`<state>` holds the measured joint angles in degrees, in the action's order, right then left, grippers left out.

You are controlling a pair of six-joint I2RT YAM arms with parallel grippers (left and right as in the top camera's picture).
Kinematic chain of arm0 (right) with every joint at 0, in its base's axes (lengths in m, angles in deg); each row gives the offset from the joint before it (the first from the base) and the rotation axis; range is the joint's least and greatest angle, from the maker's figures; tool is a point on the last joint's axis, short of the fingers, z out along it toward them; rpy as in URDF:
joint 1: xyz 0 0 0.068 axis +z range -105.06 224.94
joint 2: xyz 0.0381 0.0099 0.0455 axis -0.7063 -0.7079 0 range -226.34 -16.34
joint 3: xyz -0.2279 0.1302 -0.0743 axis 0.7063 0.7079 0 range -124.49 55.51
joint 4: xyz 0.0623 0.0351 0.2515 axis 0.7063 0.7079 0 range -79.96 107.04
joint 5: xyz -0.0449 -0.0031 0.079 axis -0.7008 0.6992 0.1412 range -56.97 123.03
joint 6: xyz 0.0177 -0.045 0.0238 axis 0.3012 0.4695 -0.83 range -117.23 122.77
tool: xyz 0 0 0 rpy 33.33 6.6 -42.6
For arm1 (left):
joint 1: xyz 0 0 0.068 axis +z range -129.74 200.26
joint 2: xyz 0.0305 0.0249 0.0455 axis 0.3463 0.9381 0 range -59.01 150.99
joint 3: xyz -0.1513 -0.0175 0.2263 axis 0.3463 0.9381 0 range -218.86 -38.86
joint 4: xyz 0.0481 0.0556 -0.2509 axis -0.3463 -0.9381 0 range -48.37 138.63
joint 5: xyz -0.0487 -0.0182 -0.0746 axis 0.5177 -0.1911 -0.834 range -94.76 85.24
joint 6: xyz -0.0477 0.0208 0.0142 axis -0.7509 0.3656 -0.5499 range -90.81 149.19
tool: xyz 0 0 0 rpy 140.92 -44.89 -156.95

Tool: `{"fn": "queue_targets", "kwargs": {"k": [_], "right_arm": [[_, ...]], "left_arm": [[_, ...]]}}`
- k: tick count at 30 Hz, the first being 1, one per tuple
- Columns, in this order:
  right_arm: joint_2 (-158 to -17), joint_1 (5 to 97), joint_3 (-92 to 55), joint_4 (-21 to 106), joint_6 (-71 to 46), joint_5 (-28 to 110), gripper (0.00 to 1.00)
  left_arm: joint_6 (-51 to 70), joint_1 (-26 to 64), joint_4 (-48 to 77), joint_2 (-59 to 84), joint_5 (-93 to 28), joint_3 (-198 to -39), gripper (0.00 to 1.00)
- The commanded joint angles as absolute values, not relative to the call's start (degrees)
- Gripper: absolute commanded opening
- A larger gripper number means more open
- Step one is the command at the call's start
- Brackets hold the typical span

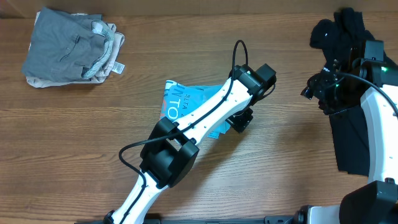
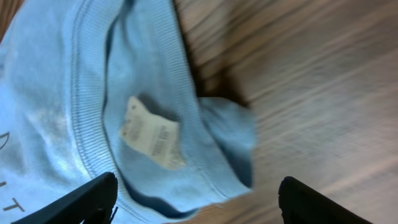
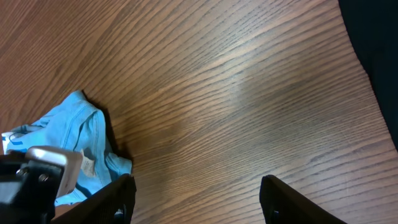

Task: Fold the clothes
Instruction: 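Lift the bundle with the left gripper and carry it to the grey stack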

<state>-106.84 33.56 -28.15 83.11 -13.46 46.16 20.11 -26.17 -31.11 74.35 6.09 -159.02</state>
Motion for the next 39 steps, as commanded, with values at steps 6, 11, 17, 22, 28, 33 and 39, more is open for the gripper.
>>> {"fn": "queue_targets", "kwargs": {"k": [6,11,17,22,28,33,39], "right_arm": [[-106.4,33.5,-29.0,82.5,-12.8,46.7,0.68],[-106.4,33.5,-29.0,82.3,-12.8,46.9,0.69],[-106.4,33.6,-29.0,82.3,-12.8,46.9,0.72],[-106.4,33.6,-29.0,82.1,-12.8,46.9,0.72],[-106.4,33.6,-29.0,81.5,-12.8,46.9,0.72],[-106.4,33.6,-29.0,81.3,-12.8,46.9,0.72],[-106.4,33.6,-29.0,81.3,-12.1,46.9,0.72]], "left_arm": [[16.8,-25.5,-33.4,82.1,10.7,-159.2,0.82],[16.7,-25.2,-34.7,84.1,12.0,-159.0,0.82],[15.9,-22.6,-31.7,84.1,14.9,-157.3,0.71],[16.1,-21.3,-27.0,84.1,14.8,-151.2,0.73],[16.1,-20.4,-19.5,84.1,15.3,-142.9,0.15],[16.0,-19.1,-18.1,84.1,16.9,-142.9,0.04],[15.8,-15.3,-24.0,83.4,23.9,-146.8,0.04]]}}
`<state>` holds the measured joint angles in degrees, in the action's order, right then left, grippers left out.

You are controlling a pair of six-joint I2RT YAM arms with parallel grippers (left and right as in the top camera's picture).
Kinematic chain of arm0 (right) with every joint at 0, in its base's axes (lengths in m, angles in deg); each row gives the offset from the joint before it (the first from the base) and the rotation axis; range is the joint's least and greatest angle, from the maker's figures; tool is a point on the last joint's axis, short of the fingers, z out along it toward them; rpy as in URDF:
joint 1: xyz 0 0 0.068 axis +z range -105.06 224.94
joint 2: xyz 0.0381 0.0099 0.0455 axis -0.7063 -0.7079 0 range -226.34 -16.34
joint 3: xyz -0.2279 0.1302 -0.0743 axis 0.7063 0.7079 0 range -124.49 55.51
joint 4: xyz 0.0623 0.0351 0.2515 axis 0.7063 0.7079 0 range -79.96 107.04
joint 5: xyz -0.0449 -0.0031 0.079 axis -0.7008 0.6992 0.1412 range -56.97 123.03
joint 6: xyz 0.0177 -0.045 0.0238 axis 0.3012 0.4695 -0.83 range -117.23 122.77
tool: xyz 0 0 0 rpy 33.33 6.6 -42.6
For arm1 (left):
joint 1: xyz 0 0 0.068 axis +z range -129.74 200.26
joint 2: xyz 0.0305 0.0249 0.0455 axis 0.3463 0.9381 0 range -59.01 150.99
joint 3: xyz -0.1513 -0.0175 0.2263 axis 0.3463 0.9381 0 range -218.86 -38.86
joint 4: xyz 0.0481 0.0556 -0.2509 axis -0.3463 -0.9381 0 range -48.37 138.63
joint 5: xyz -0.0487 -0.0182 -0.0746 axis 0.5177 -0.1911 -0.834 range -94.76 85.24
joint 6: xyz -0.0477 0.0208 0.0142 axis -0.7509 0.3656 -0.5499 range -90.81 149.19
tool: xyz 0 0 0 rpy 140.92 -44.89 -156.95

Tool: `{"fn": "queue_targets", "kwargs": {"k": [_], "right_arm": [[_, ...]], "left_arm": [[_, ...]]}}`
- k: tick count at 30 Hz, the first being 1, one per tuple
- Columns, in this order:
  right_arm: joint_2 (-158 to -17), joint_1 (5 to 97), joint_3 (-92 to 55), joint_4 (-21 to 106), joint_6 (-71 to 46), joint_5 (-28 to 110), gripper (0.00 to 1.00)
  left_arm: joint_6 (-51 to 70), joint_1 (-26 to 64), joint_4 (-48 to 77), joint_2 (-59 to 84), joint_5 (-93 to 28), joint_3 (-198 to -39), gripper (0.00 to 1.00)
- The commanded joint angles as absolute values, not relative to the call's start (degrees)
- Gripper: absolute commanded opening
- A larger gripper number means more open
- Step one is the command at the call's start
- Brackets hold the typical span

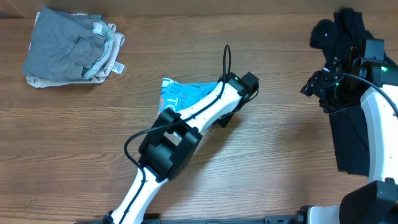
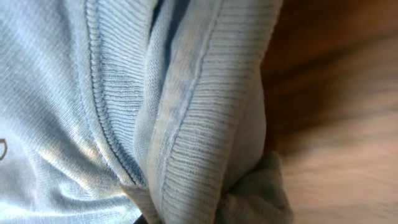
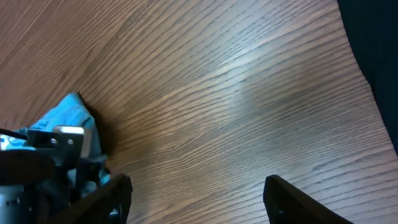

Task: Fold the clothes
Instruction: 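Lift the bundle with the left gripper and carry it to the grey stack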

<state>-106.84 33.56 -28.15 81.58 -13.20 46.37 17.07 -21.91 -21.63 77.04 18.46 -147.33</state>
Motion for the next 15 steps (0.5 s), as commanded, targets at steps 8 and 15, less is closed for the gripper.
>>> {"fn": "queue_targets", "kwargs": {"k": [8,15], "right_arm": [[-106.4,33.6,-29.0,81.3,-11.9,46.9,0.72],[-106.4,33.6,-29.0,81.3,-11.8,46.8,0.72]], "left_arm": [[18.3,-7.9,-32.6,76.4,24.2,-161.6,0.04],[25.6,-3.2,-31.9,66.7,23.5,-172.9,0.04]]}}
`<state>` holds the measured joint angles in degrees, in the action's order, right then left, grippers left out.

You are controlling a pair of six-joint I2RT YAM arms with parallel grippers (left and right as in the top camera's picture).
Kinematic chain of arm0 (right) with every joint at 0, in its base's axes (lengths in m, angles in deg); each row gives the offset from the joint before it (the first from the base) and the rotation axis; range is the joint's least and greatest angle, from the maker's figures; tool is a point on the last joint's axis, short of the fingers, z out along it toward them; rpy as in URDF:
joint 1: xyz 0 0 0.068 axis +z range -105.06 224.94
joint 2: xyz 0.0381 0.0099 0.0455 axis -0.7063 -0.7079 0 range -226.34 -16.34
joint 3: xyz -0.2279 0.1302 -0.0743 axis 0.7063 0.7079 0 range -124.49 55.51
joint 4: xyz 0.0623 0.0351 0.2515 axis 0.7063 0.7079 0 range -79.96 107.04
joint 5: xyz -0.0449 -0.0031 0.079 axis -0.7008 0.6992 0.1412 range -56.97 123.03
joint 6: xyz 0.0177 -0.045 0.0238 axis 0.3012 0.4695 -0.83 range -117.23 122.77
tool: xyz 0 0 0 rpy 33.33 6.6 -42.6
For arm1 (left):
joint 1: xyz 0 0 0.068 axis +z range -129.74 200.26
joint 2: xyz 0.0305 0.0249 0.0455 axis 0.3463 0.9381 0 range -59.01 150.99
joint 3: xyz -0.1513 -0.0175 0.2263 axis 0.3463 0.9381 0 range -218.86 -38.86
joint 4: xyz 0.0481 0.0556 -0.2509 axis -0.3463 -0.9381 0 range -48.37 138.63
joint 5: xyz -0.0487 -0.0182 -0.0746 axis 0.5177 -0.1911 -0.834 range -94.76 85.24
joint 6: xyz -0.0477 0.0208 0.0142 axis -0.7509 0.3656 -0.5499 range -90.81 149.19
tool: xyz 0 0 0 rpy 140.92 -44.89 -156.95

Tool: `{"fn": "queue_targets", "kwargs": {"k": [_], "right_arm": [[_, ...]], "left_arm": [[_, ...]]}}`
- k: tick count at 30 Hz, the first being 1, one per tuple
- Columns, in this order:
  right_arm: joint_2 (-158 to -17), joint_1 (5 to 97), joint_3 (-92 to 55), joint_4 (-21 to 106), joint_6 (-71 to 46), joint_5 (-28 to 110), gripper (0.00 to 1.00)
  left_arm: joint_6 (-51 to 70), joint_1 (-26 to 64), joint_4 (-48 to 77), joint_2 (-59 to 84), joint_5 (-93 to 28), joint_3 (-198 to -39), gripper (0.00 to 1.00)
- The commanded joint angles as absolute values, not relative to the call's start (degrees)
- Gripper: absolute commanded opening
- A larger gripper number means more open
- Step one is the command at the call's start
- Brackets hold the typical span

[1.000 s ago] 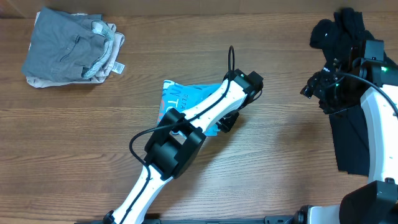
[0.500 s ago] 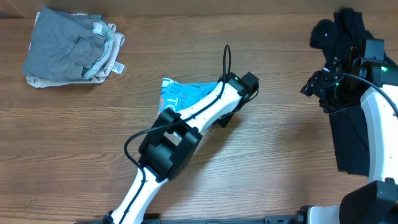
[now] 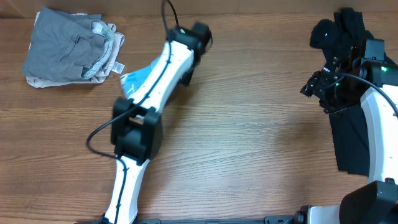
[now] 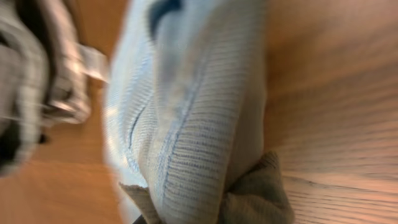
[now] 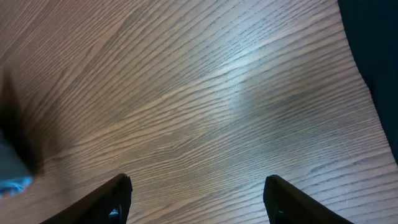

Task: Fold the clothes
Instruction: 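Lift the bundle with the left gripper and carry it to the grey stack, then lower the bundle onto the grey stack and open the left gripper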

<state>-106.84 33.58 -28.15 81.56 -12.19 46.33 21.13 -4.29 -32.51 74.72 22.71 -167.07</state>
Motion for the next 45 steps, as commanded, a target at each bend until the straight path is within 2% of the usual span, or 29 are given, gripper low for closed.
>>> {"fn": "queue_targets", "kwargs": {"k": [1,11,21,31,34,38,45], "right_arm": [[-106.4,33.6,-29.0,81.3,-11.8,46.8,0.72],[-106.4,33.6,-29.0,81.5,-11.8,46.9,0.72],[-106.4,33.6,-28.8,82.9,-11.8,46.8,0.72],[-106.4,33.6,-28.8,83.2,-12.0,46.6,0.72],[-106.4,33.6,-28.8,83.8,-12.0,46.6,0.72],[-106.4,33.6,-28.8,83.9,-11.8,46.6,0.72],[-106.4,33.6,-28.8,83.9,-11.8,46.6,0.72]], "left_arm": [[26.3,-2.7,-31.7,65.7,23.5,-173.9,0.04],[43.5,4.9,-23.4,58.6,24.4,-175.9,0.04],[55.5,18.6,-9.7,58.7,23.2,-175.9,0.04],[69.1,32.1,1.4,60.7,16.4,-175.9,0.04],[70.3,36.0,4.1,62.6,12.3,-175.8,0.04],[71.4,42.3,6.4,65.9,-1.5,-175.8,0.04],[70.2,46.2,10.4,72.3,-3.5,-175.8,0.04]]}}
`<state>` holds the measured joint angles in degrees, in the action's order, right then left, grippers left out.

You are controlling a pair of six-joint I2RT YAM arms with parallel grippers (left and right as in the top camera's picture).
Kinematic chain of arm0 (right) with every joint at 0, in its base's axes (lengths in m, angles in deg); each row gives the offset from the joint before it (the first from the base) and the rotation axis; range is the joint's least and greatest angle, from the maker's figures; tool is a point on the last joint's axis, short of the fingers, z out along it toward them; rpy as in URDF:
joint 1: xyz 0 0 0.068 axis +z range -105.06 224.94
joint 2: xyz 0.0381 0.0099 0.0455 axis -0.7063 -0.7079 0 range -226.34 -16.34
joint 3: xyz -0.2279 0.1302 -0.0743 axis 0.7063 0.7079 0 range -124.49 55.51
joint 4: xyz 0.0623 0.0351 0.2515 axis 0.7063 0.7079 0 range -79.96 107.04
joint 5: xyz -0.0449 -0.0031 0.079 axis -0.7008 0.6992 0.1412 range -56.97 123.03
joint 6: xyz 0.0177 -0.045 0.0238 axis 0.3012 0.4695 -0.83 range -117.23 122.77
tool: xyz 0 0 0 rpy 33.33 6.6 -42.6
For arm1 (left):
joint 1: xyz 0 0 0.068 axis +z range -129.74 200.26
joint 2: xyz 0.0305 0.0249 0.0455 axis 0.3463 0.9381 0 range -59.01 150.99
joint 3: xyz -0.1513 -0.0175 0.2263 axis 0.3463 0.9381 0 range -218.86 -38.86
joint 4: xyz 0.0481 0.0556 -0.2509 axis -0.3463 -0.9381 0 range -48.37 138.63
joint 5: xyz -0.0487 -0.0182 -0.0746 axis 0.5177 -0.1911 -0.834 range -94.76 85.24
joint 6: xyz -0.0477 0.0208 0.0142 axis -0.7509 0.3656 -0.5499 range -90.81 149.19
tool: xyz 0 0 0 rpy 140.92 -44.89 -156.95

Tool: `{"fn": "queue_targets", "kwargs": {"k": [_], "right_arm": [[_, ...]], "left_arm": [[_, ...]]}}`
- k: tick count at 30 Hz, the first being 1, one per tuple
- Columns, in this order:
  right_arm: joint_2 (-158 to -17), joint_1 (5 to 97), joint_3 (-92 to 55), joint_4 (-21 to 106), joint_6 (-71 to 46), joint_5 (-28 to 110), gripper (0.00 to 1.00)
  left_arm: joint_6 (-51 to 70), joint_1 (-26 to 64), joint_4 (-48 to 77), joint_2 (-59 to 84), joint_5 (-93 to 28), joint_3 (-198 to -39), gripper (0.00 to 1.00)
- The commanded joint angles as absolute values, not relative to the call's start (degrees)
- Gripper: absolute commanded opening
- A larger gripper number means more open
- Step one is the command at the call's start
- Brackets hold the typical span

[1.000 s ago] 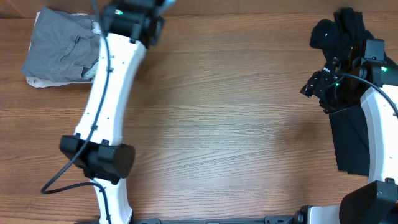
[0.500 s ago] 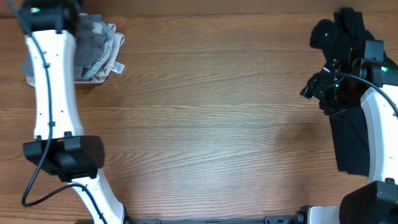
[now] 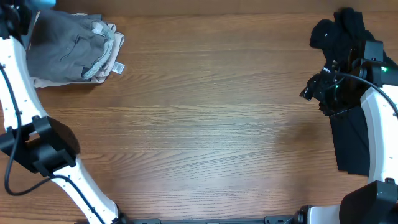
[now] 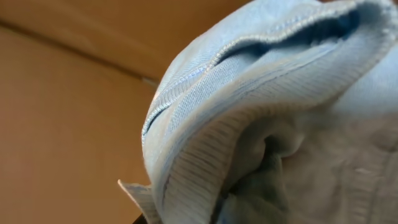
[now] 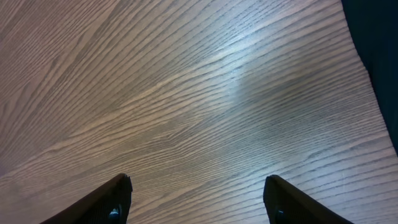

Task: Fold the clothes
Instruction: 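Lower the bundle onto the grey stack and open the left gripper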

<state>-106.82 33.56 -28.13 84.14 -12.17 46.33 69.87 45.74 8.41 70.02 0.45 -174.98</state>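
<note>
A light blue shirt [image 4: 249, 112] fills the left wrist view, its ribbed collar bunched in my left gripper [image 3: 28, 9], which is shut on it. The fingers are hidden by the cloth. Overhead, that gripper is at the table's far back left corner, beyond a folded grey pile [image 3: 71, 50], and only a sliver of blue shirt [image 3: 45, 2] shows at the top edge. My right gripper [image 5: 202, 202] hangs open over bare wood at the right side, its fingers [image 5: 115, 199] wide apart with nothing between them.
Bunched black clothes [image 3: 341, 31] lie at the back right behind the right arm. A flat black cloth [image 3: 351, 140] lies along the right edge, its border showing in the right wrist view as black cloth [image 5: 379, 56]. The wooden table [image 3: 205, 124] spreads between the arms.
My left gripper, still shut on the blue shirt, has moved from the back of the table right of the grey pile to the far back left corner. The right arm has not moved.
My left gripper was open above the blue shirt's collar at the table's middle. Then it was shut on the collar there. Then it held the shirt near the grey pile at the back, and now it holds it over the back left corner.
</note>
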Motion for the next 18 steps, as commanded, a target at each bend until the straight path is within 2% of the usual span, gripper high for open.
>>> {"fn": "queue_targets", "kwargs": {"k": [1,11,18], "right_arm": [[-106.4,33.6,-28.8,83.9,-11.8,46.6,0.72],[-106.4,33.6,-28.8,83.5,-11.8,46.6,0.72],[-106.4,33.6,-28.8,83.4,-11.8,46.6,0.72]], "left_arm": [[69.8,46.3,11.0,73.0,-3.5,-175.8,0.04],[65.9,45.9,11.9,75.1,-4.7,-175.8,0.04],[64.7,43.4,-1.4,75.8,-9.5,-175.8,0.04]]}}
